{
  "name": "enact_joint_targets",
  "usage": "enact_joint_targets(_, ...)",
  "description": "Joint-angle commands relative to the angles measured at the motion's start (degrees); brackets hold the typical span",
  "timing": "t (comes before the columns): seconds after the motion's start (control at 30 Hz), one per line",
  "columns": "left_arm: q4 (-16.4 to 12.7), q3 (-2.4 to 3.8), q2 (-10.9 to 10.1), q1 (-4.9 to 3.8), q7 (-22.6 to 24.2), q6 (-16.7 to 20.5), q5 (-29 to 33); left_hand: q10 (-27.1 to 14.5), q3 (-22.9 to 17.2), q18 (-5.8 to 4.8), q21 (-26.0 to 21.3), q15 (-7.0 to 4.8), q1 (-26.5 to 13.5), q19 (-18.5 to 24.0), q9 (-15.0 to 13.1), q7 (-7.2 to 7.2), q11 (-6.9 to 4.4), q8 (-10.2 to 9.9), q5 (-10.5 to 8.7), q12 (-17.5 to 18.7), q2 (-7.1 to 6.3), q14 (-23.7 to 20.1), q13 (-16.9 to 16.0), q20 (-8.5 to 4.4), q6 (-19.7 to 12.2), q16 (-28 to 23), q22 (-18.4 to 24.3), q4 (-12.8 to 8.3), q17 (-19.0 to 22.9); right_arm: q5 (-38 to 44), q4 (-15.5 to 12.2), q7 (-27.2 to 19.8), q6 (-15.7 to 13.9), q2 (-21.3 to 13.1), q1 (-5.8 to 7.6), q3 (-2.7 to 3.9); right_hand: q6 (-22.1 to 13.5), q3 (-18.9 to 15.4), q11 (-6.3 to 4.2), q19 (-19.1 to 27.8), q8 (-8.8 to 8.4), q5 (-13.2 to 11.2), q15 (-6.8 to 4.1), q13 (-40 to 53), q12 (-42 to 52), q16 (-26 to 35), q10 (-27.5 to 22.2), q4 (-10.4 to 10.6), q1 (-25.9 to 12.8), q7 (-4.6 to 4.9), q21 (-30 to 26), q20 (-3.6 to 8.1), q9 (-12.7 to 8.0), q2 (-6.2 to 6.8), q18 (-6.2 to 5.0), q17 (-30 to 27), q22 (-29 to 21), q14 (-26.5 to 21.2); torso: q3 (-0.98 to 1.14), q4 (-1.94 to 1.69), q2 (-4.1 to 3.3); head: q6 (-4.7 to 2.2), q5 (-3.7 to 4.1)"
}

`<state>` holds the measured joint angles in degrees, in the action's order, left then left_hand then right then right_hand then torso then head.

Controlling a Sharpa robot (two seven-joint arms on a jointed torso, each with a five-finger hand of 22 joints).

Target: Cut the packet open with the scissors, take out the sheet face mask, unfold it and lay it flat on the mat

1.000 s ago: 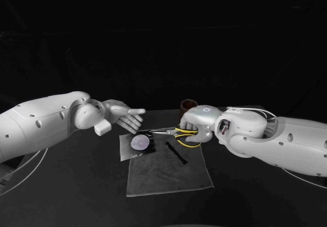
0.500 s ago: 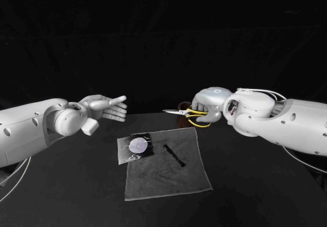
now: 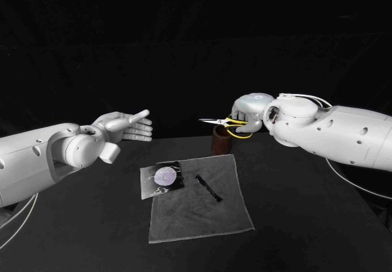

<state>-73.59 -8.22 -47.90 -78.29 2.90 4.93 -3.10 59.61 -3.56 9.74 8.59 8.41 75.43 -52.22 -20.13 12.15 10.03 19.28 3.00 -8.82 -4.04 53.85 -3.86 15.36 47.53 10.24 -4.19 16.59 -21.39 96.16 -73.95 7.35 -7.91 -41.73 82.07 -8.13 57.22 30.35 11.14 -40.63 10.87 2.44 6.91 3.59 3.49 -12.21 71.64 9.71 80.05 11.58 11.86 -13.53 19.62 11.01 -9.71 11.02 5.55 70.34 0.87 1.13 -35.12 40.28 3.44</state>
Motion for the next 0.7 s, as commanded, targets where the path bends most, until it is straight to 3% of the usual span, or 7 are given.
enact_joint_targets(0.03,-0.6,0.07,-0.1,0.02,2.6,1.1,1.4,0.2,0.3,0.82,0.2,-0.15,0.3,-0.3,0.1,0.95,0.04,0.2,-0.11,-0.2,0.43,0.2,0.0,-0.12,0.3,0.3,-0.1,-0.1,0.1,0.2,3.1,-3.6,-0.7,1.9,0.18,0.01,3.4,13.6,-6.08,-0.5,5.63,0.4,-2.98,0.1,0.0,0.3,5.7,-10.7,-4.3,-3.07,0.3,-0.07,3.1,-5.10,-1.10,0.1,0.1,2.3,0.01,-0.03,-0.01,-0.23,0.19)
enact_joint_targets(0.27,-3.1,0.07,-0.4,0.05,4.5,5.9,3.9,1.5,0.4,0.88,0.8,-0.64,1.2,-1.3,0.0,0.54,-0.44,0.8,-0.10,-1.1,1.26,1.5,-0.1,-0.50,1.6,1.3,-0.2,0.0,0.2,0.7,7.9,-5.4,0.5,4.4,0.09,-0.17,3.0,13.5,-5.92,-0.5,5.53,0.4,-2.83,0.0,0.0,0.6,5.2,-10.9,-4.5,-2.91,0.2,-0.15,3.2,-5.13,-1.08,0.2,0.0,1.9,-0.03,-0.13,-0.08,-0.13,0.56)
enact_joint_targets(0.33,-3.5,0.07,-0.4,0.05,4.8,6.3,4.3,1.5,0.4,0.88,0.9,-0.66,1.2,-1.3,0.0,0.53,-0.45,0.8,-0.11,-1.1,1.29,1.5,-0.1,-0.52,1.7,1.3,-0.2,0.0,0.2,0.6,9.0,-5.8,0.9,4.9,0.01,-0.23,2.6,13.5,-5.79,-0.4,5.43,0.4,-2.67,0.0,-0.1,0.9,4.6,-11.1,-4.5,-2.80,0.1,-0.23,3.4,-5.16,-1.07,0.3,-0.1,1.4,-0.08,-0.06,-0.08,-0.07,0.45)
enact_joint_targets(0.43,-3.9,0.06,-0.4,0.05,5.0,6.7,4.6,1.5,0.4,0.88,0.9,-0.67,1.2,-1.4,0.0,0.51,-0.46,0.8,-0.11,-1.1,1.34,1.6,-0.1,-0.53,1.7,1.3,-0.2,0.0,0.2,0.6,10.3,-6.3,1.4,5.5,-0.11,-0.31,1.9,13.4,-5.61,-0.2,5.16,0.4,-2.35,0.0,-0.1,1.6,3.5,-11.5,-4.4,-2.61,-0.2,-0.42,3.5,-5.16,-1.06,0.3,-0.1,0.3,0.04,-0.04,-0.02,-0.02,0.33)
enact_joint_targets(0.7,-4.2,0.06,-0.6,0.06,4.7,6.6,4.9,1.5,0.4,0.87,0.9,-0.68,1.2,-1.4,0.0,0.50,-0.47,0.8,-0.11,-1.1,1.43,1.6,-0.1,-0.55,1.8,1.3,-0.2,0.1,0.3,0.4,11.8,-7.1,3.6,6.2,-0.47,-0.72,0.8,12.6,-5.38,0.0,4.79,0.4,-1.86,0.0,0.0,2.7,1.6,-12.4,-4.4,-2.44,-0.6,-0.94,3.9,-4.90,-0.99,0.5,-0.3,-1.5,0.05,0.04,-0.01,0.13,0.32)
